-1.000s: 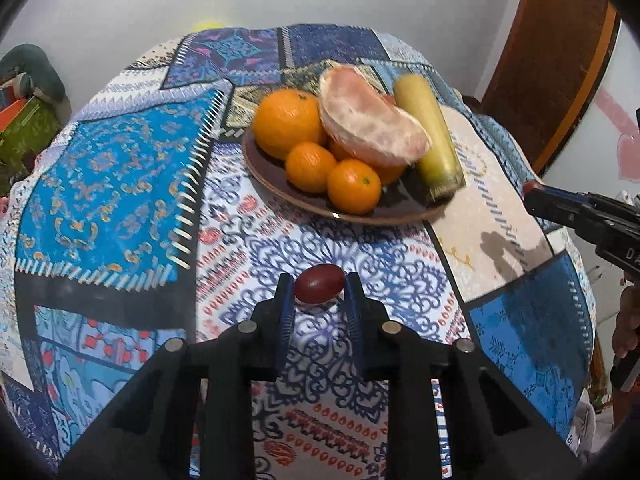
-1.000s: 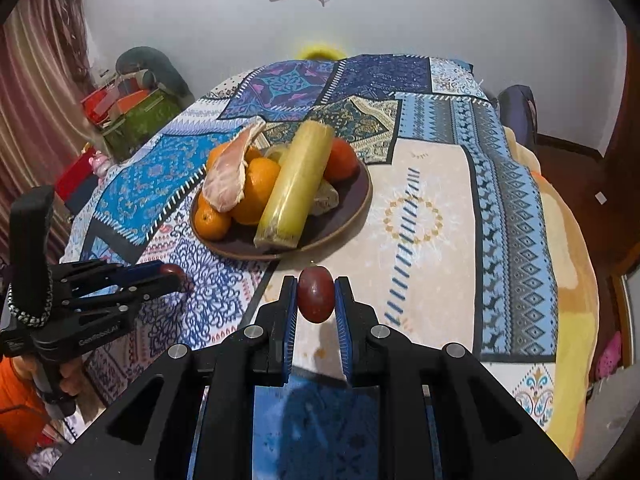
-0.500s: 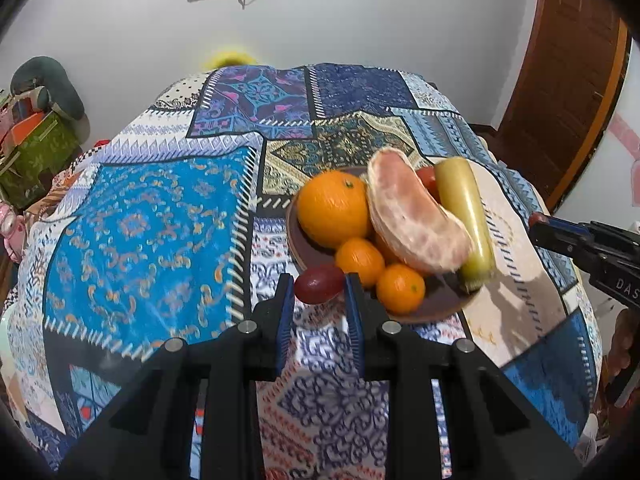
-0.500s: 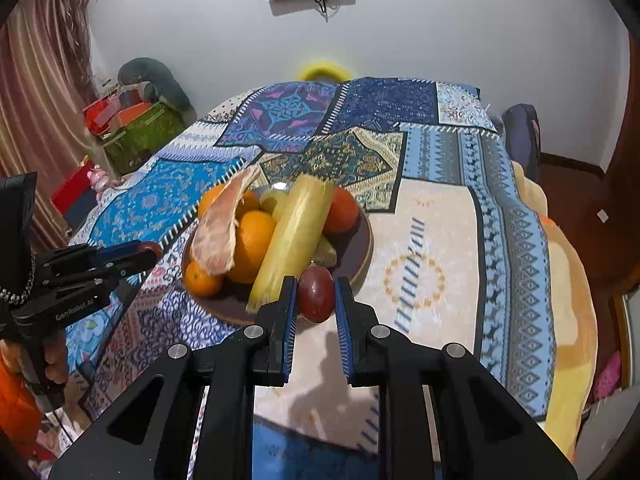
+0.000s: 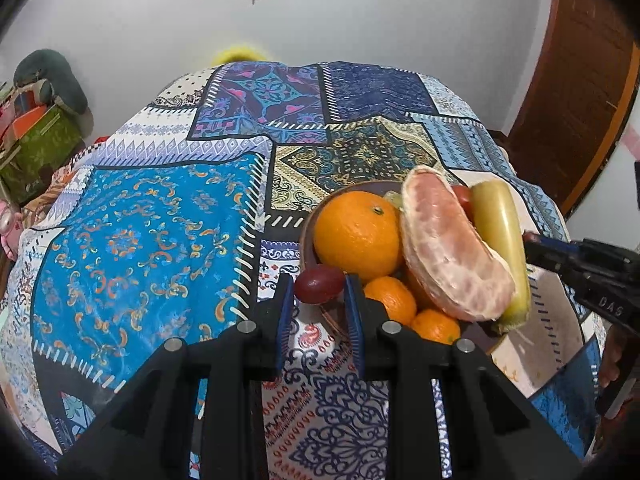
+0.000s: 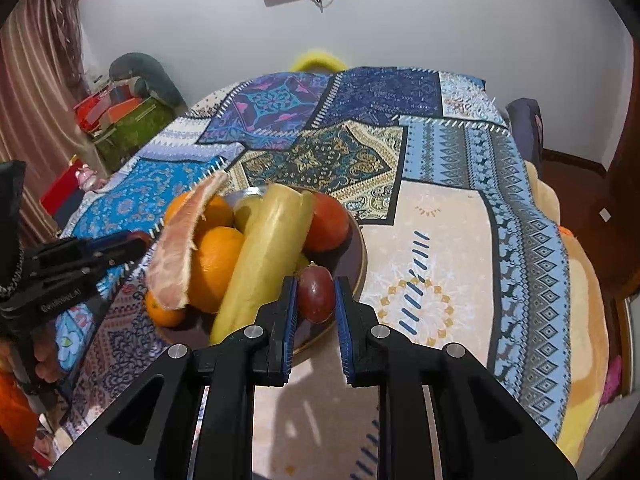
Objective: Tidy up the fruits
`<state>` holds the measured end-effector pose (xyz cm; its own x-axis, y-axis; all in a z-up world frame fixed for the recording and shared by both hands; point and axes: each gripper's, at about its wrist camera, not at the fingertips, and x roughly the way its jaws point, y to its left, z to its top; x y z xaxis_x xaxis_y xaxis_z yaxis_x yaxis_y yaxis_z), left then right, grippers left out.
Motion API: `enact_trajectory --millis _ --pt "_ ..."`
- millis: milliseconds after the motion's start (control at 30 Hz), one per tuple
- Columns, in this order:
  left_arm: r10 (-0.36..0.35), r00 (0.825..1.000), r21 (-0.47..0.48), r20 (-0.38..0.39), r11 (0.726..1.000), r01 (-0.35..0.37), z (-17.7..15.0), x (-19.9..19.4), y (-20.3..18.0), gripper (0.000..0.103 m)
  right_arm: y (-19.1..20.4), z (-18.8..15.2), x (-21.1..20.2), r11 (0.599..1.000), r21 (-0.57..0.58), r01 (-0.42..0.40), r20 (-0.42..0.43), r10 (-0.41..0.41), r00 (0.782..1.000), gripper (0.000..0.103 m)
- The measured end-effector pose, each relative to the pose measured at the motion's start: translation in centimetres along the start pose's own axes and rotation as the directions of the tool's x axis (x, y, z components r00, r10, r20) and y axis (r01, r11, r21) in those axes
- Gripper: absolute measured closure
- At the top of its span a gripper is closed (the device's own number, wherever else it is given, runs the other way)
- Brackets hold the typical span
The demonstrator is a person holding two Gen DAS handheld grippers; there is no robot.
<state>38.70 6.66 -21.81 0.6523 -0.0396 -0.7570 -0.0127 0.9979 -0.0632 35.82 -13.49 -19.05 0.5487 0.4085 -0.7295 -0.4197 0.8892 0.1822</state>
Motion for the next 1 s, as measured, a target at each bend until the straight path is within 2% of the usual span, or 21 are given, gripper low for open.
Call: enact_trajectory --millis 433,567,700,800,1000 --pt "-0.008 1.0 -0.007 -0.03 1.0 0.008 0.1 1.5 -0.2 0.077 -0.7 -0.6 1.9 0.999 0.002 -0.035 -0.057 0.036 0.998 0.085" --pt "0.002 1.0 -0.014 -0.031 1.0 -0.002 0.1 1.6 -0.2 0.063 -0.4 -0.8 1.9 0.999 -0.029 -0.033 -0.063 0.032 0.997 0.085" --pt "-0.003 0.999 -0.024 -0.032 1.0 0.002 0.1 1.3 0.0 0.06 -0.2 -0.7 2.0 0.998 -0.049 -0.029 -0.071 0.026 0.997 0.084" --pt "-0.006 1.0 -0.023 -0.023 1.0 0.005 0.1 0.6 0.1 0.06 -0.2 -0.7 1.9 0.998 -0.05 -0.024 -0.073 0.021 0.997 0.077" --pt "0.004 0.999 -0.014 0.04 1.0 -0.003 0.4 -3.1 -0.2 0.06 0.0 -0.5 0.3 0.998 -0.059 0.023 -0.047 -0.026 0.999 0.076"
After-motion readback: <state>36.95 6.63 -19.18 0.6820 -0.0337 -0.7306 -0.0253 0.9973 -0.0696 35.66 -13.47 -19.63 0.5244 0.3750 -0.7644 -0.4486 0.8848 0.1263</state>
